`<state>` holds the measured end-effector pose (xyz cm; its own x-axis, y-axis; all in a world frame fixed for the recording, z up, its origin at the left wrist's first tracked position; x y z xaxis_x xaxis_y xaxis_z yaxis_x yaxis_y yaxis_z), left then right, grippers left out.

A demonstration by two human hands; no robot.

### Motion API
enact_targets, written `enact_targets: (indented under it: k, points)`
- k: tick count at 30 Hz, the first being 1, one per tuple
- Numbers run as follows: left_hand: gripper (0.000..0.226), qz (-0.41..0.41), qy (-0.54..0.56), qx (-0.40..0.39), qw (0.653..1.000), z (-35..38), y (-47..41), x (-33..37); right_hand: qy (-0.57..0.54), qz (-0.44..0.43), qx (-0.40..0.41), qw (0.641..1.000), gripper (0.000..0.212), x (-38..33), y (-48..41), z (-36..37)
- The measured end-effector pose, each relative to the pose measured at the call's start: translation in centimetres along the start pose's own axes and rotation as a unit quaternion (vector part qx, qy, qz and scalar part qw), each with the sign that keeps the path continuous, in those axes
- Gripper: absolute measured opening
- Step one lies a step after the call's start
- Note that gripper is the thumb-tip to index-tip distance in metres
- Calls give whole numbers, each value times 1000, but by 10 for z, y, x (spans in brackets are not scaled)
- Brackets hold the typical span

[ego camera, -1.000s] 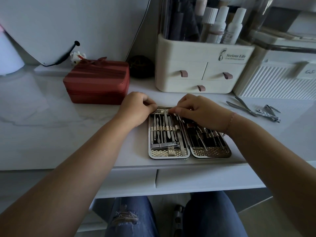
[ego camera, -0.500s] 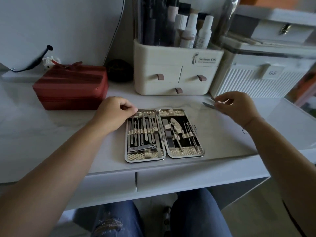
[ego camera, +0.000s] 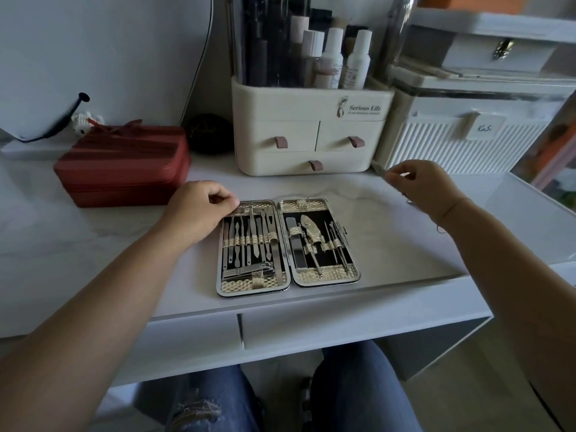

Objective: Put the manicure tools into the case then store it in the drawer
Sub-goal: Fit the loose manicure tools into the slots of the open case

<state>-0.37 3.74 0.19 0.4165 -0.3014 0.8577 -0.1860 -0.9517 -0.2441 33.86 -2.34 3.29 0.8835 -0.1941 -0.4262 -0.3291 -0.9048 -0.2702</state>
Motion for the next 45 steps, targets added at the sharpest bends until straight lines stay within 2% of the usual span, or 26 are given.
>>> enact_targets:
  k: [4,8,11,14,17,22,24,26,29,31,35,37,39,41,43,45]
  points:
    - [6,-1,3,10,1000,0,0,1,-175,58,-14,983,11,1,5,-11]
    - [10,64,11,65,996,0,2,22,-316,40,-128,939,11,-32,25,-3]
    - [19,75,68,6,995,12,5,53,-273,-18,-126,953,12,-70,43,7]
    - [26,-32,236,-101,966,37,12,76,-162,-93,-41,982,6,-107,55,13]
    - [17,-66,313,-91,943,48,14,83,-113,-138,13,984,10,-125,61,19]
    - [10,-106,370,-91,919,51,15,77,-117,-127,3,985,9,-123,59,28]
    - [6,-104,374,-91,917,52,14,78,-139,-117,-28,983,9,-121,56,28]
    - [9,-100,373,-88,918,52,12,80,-213,-89,-78,970,8,-115,53,27]
    - [14,-101,372,-107,916,55,9,83,-358,-33,-130,924,9,-105,45,25]
    - [18,-107,369,-136,913,58,8,84,-416,4,-159,895,15,-98,41,28]
    - [26,-80,308,-168,933,64,7,86,-428,29,-194,882,19,-88,39,32]
    - [28,-34,197,-156,967,63,6,83,-438,49,-189,878,18,-82,38,34]
    - [26,21,40,-142,989,60,6,77,-459,74,-172,869,14,-74,37,36]
    - [19,49,-65,-140,987,61,8,71,-492,97,-154,851,11,-66,34,39]
    - [14,65,-117,-147,980,64,10,69,-523,115,-138,833,10,-61,32,42]
    - [21,65,-148,-153,975,68,10,68,-535,119,-126,827,10,-59,31,44]
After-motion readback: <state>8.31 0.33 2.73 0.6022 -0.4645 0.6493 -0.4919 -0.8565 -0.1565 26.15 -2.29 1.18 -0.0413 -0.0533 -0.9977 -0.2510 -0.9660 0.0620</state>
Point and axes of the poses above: each hand's wrist, its own y-axis away from the middle knuckle, its own z-axis out of the palm, x = y × z, the point moved 3 cm from there along -y, towards the middle knuckle, and after that the axes turned 14 degrees about y, right-handed, at the moved point
